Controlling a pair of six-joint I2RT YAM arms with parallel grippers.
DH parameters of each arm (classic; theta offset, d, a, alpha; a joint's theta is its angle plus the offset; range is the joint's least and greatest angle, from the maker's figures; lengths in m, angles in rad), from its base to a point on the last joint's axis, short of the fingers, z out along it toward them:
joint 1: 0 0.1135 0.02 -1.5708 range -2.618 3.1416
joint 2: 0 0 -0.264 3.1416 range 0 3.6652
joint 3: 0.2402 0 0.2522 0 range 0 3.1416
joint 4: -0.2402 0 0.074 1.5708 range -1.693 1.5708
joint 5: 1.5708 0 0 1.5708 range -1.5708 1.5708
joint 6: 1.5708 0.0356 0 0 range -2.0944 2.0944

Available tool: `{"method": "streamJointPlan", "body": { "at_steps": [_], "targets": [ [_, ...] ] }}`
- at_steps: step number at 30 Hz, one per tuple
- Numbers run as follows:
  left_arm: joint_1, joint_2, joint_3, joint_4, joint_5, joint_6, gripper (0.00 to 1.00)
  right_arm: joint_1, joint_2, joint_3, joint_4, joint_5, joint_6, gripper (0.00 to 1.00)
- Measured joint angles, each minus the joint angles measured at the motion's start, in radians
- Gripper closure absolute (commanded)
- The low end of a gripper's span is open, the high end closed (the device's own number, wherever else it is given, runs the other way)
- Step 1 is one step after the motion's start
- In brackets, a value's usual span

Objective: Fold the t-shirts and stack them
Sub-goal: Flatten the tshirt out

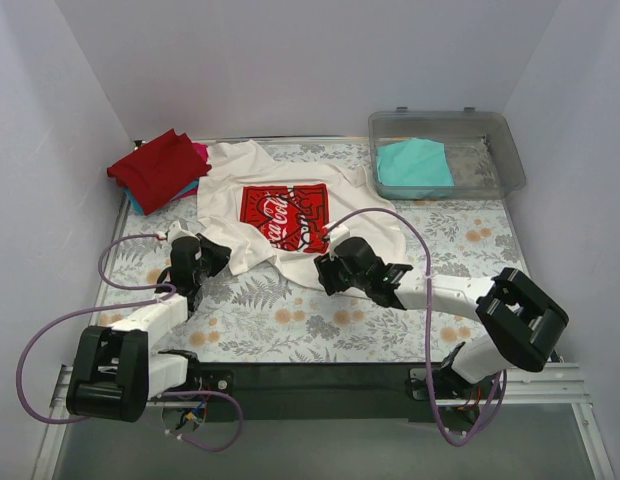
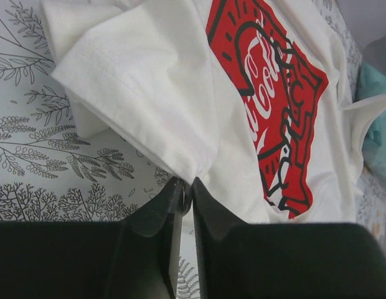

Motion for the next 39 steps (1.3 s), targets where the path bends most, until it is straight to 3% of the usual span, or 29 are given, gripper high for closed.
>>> {"method": "streamJointPlan", "body": {
  "at_steps": [1,2,9,21,26,39],
  "targets": [
    [0.0,0.0,0.0,0.0,0.002,0.0,0.99,0.0,-0.006,-0.008,-0.001,0.003,0.001,0.48],
    [0.0,0.0,0.0,-0.001,0.004,-0.002,1.0,0.0,-0.014,-0.015,-0.007,0.006,0.002,0.47],
    [0.0,-0.095,-0.01,-0.063,0.014,-0.001,1.0,-0.001,-0.102,-0.058,-0.085,0.072,0.024,0.47],
    [0.0,-0.513,-0.012,-0.292,0.068,-0.005,1.0,-0.073,-0.288,-0.133,-0.311,0.218,0.115,0.43],
    [0.0,-0.557,-0.012,-0.352,0.087,-0.007,1.0,-0.164,-0.364,-0.205,-0.386,0.233,0.172,0.43],
    [-0.027,-0.626,0.015,-0.423,0.125,-0.014,1.0,-0.225,-0.4,-0.238,-0.473,0.185,0.251,0.42]
  ]
}}
